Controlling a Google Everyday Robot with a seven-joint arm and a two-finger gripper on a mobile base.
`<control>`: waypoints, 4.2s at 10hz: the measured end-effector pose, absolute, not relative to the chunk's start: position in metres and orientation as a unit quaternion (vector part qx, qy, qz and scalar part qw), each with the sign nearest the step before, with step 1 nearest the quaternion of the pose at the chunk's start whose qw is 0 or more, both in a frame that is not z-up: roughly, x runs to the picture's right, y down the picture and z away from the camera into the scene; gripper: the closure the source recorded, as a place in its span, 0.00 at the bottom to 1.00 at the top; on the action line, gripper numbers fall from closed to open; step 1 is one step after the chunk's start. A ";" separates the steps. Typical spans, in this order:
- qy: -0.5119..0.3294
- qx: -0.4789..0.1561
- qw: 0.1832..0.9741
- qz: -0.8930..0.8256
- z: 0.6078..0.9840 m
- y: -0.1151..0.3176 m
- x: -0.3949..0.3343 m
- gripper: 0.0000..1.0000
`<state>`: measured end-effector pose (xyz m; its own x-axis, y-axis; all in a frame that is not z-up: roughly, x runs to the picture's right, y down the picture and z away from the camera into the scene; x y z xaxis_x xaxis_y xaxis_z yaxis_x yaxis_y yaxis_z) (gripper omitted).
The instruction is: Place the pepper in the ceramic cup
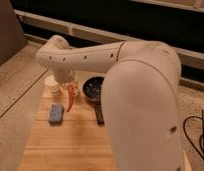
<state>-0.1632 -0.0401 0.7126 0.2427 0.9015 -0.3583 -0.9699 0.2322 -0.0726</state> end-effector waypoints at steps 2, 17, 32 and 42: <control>0.080 -0.097 0.793 0.596 0.660 -0.079 -0.179 1.00; -0.065 0.024 0.901 0.428 0.701 -0.203 -0.278 1.00; -0.188 -0.142 0.884 0.404 0.790 -0.188 -0.332 1.00; -0.164 -0.179 0.887 0.392 0.816 -0.163 -0.324 1.00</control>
